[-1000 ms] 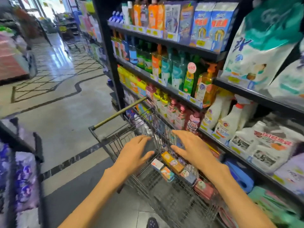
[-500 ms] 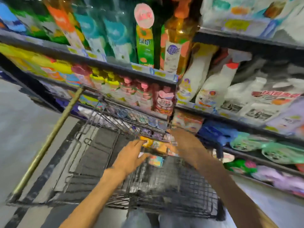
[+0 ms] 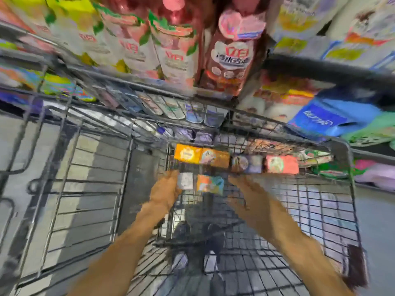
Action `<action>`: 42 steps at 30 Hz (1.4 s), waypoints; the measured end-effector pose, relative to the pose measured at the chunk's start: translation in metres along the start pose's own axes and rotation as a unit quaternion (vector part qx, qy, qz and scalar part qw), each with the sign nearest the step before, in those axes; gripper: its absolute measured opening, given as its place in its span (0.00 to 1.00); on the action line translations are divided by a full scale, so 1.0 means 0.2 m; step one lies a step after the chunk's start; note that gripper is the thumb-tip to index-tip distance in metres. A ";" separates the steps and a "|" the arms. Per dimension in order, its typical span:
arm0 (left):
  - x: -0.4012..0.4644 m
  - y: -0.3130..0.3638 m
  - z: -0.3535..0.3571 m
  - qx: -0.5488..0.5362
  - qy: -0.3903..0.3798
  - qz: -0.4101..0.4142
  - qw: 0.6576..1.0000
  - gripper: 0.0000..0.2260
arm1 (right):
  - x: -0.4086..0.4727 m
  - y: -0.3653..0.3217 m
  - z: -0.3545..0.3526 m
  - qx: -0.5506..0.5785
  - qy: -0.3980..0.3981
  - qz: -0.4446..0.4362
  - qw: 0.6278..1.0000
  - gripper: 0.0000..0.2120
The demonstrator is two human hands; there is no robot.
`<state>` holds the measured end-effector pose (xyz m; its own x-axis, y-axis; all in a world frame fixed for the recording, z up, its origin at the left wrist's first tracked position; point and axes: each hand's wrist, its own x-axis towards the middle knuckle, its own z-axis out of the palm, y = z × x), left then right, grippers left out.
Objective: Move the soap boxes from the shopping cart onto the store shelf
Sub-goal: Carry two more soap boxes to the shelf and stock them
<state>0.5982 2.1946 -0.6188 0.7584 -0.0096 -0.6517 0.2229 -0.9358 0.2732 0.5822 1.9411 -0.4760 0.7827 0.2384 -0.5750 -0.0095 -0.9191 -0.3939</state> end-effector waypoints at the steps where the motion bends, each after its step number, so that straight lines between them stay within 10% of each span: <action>1: 0.07 -0.02 0.09 0.016 -0.007 -0.005 1.000 0.28 | 0.04 0.05 0.07 0.002 -0.012 0.005 1.000 0.28; 10: 0.26 -0.04 0.28 0.102 0.039 -0.012 0.994 0.27 | 0.14 0.22 0.27 0.017 -0.023 0.010 1.000 0.27; 28: -0.04 -0.10 0.11 -0.349 0.035 -0.050 0.935 0.23 | 0.43 0.27 0.51 0.113 0.025 0.112 0.987 0.18; 35: -0.08 -0.15 0.14 -0.364 0.053 -0.036 0.929 0.21 | 0.68 0.31 0.78 0.150 0.022 0.183 0.971 0.44; 42: -0.07 -0.21 0.15 -0.365 0.067 -0.049 0.927 0.20 | 0.70 0.33 0.88 0.211 0.068 0.172 0.960 0.40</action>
<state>0.5597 2.2241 -0.6436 0.7712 0.1520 -0.6182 0.6124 -0.4421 0.6554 0.5807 1.9691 -0.7089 0.7621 -0.1265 -0.6350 -0.5107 -0.7203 -0.4694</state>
